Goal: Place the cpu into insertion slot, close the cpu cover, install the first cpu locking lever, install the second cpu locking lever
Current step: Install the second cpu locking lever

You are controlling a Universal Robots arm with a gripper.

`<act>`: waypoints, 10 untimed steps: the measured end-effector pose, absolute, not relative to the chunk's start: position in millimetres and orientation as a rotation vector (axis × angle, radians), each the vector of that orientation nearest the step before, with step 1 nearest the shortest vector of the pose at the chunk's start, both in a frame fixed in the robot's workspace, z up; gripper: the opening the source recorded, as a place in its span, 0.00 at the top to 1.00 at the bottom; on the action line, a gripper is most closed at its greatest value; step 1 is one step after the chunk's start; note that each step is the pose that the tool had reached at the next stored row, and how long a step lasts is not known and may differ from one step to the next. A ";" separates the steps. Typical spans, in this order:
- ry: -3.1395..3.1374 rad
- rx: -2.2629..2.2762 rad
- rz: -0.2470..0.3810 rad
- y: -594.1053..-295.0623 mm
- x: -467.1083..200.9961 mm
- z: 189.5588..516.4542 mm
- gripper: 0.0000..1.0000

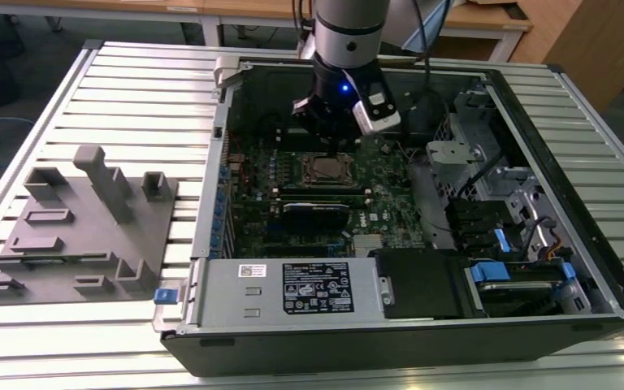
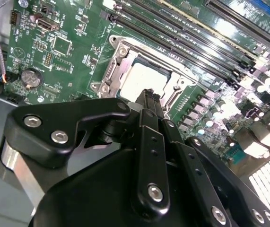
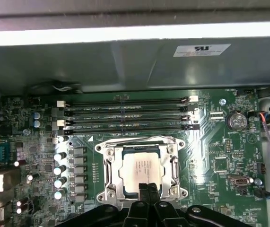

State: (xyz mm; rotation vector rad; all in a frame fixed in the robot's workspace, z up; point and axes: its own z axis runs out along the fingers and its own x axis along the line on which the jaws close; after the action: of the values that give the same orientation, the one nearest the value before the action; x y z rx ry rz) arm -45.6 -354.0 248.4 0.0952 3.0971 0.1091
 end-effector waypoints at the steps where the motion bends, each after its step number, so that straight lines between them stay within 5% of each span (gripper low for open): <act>1: 3.097 0.095 0.109 -354.0 -45.5 250.2 0.89; 10: 3.097 0.095 0.109 -361.3 -45.6 252.6 0.89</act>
State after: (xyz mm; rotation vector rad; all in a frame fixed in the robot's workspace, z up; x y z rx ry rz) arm -45.6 -361.3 252.6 0.0953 3.0971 0.1091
